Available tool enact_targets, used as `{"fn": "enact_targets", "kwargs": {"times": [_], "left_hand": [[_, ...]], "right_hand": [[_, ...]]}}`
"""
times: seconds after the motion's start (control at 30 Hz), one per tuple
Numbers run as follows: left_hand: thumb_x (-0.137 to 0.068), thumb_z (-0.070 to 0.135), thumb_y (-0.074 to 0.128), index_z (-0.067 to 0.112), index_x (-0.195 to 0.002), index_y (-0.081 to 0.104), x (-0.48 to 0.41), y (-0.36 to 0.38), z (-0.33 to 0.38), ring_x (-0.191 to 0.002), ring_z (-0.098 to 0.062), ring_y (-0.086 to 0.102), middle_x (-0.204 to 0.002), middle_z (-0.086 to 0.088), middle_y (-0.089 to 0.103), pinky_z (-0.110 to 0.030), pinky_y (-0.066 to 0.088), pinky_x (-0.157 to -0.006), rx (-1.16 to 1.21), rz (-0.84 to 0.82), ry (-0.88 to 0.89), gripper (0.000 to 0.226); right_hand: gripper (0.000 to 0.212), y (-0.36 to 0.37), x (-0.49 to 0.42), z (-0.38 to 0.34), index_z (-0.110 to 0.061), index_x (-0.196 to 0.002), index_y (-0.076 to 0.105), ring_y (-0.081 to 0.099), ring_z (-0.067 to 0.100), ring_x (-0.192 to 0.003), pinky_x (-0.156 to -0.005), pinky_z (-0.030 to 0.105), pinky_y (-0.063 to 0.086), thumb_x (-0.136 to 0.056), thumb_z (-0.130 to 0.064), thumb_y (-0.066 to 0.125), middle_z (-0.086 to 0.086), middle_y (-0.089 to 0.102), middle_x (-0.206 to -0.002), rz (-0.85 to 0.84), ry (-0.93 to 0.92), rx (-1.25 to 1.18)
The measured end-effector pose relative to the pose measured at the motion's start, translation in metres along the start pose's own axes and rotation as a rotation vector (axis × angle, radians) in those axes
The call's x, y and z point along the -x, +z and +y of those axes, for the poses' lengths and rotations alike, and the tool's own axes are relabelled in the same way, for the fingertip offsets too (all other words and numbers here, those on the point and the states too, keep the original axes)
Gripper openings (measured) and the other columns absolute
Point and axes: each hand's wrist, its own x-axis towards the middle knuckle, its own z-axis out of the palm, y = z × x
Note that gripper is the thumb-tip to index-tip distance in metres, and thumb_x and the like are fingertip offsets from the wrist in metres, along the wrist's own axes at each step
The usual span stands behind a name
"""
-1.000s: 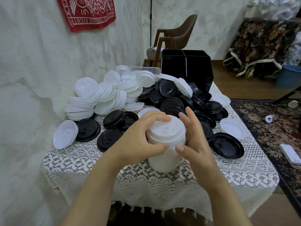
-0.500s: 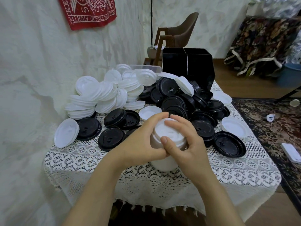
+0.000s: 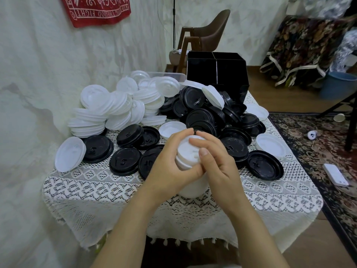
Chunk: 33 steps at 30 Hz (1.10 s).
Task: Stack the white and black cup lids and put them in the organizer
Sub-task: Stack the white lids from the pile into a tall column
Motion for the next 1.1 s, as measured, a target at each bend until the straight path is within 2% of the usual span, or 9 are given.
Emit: {"fn": "enact_targets", "kwargs": {"times": [0.1, 0.23, 0.33, 0.47, 0.63, 0.73, 0.83, 0.93, 1.1], "left_hand": [[-0.072, 0.031, 0.073, 0.039, -0.129, 0.048, 0.001, 0.002, -0.001, -0.118, 0.004, 0.051, -0.129, 0.019, 0.053, -0.013, 0.045, -0.091, 0.017, 0.013, 0.010, 0.062], [-0.063, 0.047, 0.074, 0.037, -0.127, 0.050, 0.000, 0.004, -0.005, -0.114, -0.003, 0.056, -0.124, 0.014, 0.056, -0.018, 0.048, -0.089, 0.021, 0.037, 0.019, 0.069], [-0.060, 0.049, 0.073, 0.038, -0.124, 0.051, -0.002, 0.004, -0.007, -0.115, -0.007, 0.056, -0.125, 0.010, 0.056, -0.022, 0.048, -0.091, 0.019, 0.036, 0.025, 0.069], [-0.059, 0.049, 0.072, 0.038, -0.123, 0.052, -0.002, 0.004, -0.008, -0.113, -0.008, 0.056, -0.123, 0.010, 0.055, -0.021, 0.047, -0.090, 0.023, 0.022, 0.014, 0.067], [-0.057, 0.050, 0.071, 0.040, -0.121, 0.053, -0.002, 0.007, -0.008, -0.111, -0.008, 0.055, -0.123, 0.011, 0.054, -0.017, 0.045, -0.083, 0.043, 0.002, -0.007, 0.067], [-0.057, 0.051, 0.072, 0.039, -0.121, 0.053, -0.003, 0.008, -0.008, -0.111, -0.008, 0.055, -0.123, 0.011, 0.054, -0.015, 0.045, -0.083, 0.048, 0.007, -0.003, 0.068], [-0.057, 0.051, 0.072, 0.039, -0.121, 0.053, -0.002, 0.009, -0.008, -0.108, -0.005, 0.055, -0.121, 0.012, 0.054, -0.012, 0.045, -0.080, 0.053, 0.007, 0.005, 0.068], [-0.058, 0.050, 0.071, 0.038, -0.121, 0.053, -0.003, 0.009, -0.008, -0.107, -0.005, 0.055, -0.121, 0.011, 0.054, -0.012, 0.045, -0.080, 0.051, 0.007, 0.014, 0.067], [-0.057, 0.050, 0.071, 0.039, -0.120, 0.054, -0.003, 0.010, -0.008, -0.106, -0.002, 0.055, -0.119, 0.013, 0.054, -0.011, 0.045, -0.079, 0.059, 0.013, 0.017, 0.067]], "right_hand": [[0.037, -0.001, -0.001, 0.000, -0.028, -0.112, 0.066, 0.048, -0.003, -0.124, -0.096, 0.011, 0.040, -0.089, -0.047, 0.045, -0.010, 0.052, -0.134, 0.003, -0.004, 0.015], [0.039, -0.005, -0.002, 0.001, -0.029, -0.121, 0.061, 0.053, 0.007, -0.124, -0.101, 0.027, 0.045, -0.091, -0.047, 0.044, -0.006, 0.058, -0.130, 0.061, -0.022, 0.045], [0.033, -0.014, -0.004, -0.001, -0.036, -0.117, 0.058, 0.055, 0.003, -0.119, -0.099, 0.024, 0.045, -0.090, -0.048, 0.044, -0.010, 0.061, -0.126, 0.165, -0.025, 0.089], [0.025, -0.033, -0.009, -0.002, -0.038, -0.115, 0.057, 0.057, 0.000, -0.112, -0.094, 0.019, 0.045, -0.093, -0.034, 0.046, -0.010, 0.062, -0.120, 0.313, -0.020, 0.210], [0.032, -0.063, -0.018, 0.001, -0.023, -0.130, 0.056, 0.048, -0.002, -0.114, -0.095, 0.020, 0.040, -0.099, -0.022, 0.053, -0.015, 0.053, -0.122, 0.458, 0.063, 0.510], [0.041, -0.086, -0.023, 0.011, -0.019, -0.137, 0.051, 0.042, 0.014, -0.128, -0.107, 0.033, 0.034, -0.096, -0.024, 0.054, -0.007, 0.050, -0.135, 0.507, 0.146, 0.709], [0.051, -0.109, -0.025, 0.025, -0.018, -0.143, 0.044, 0.035, 0.029, -0.137, -0.115, 0.047, 0.025, -0.095, -0.032, 0.054, 0.007, 0.042, -0.148, 0.510, 0.315, 0.926], [0.060, -0.123, -0.026, 0.033, -0.022, -0.150, 0.034, 0.025, 0.033, -0.143, -0.118, 0.048, 0.018, -0.096, -0.040, 0.051, 0.011, 0.029, -0.157, 0.471, 0.494, 0.995], [0.064, -0.132, -0.028, 0.043, -0.024, -0.151, 0.031, 0.025, 0.037, -0.143, -0.116, 0.050, 0.023, -0.096, -0.049, 0.049, 0.014, 0.022, -0.159, 0.371, 0.593, 0.990]]}}
